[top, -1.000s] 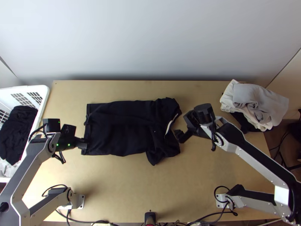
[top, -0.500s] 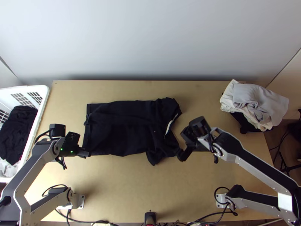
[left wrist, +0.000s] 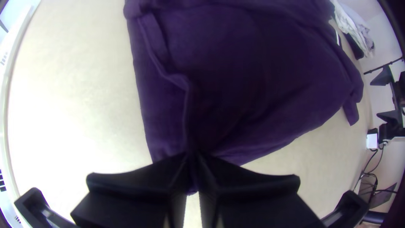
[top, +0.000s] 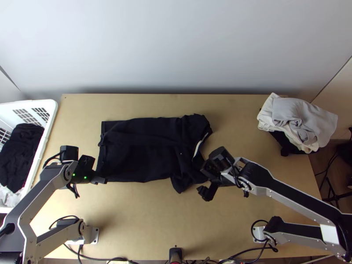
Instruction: Fold the t-shirt
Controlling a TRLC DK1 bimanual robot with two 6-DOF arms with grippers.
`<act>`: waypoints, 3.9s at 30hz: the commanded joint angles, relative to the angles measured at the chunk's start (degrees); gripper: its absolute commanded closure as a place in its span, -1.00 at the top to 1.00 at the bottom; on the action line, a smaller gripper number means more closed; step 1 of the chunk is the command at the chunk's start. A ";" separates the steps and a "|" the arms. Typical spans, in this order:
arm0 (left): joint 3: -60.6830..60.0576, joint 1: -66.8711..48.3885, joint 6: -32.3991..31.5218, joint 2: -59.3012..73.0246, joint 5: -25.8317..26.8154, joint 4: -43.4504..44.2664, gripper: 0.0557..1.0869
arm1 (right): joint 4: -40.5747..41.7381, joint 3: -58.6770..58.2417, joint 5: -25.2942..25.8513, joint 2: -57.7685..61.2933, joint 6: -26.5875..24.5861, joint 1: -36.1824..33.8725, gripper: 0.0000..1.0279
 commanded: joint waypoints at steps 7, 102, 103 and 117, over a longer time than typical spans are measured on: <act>0.37 0.60 -0.58 -1.80 -0.05 2.02 -0.93 | 3.27 -0.93 1.02 3.52 -2.47 6.35 0.92; 10.39 4.73 -4.89 -7.61 3.03 2.02 -0.93 | 5.90 -1.02 8.75 -2.63 0.16 -15.09 0.74; 10.12 4.73 -4.80 -7.69 3.03 2.02 -0.93 | 3.70 -1.02 6.46 -3.51 0.25 -15.09 0.74; 8.45 3.41 -5.24 -9.01 3.03 1.75 -0.93 | -6.31 -2.60 -5.66 -4.56 2.80 -7.80 0.73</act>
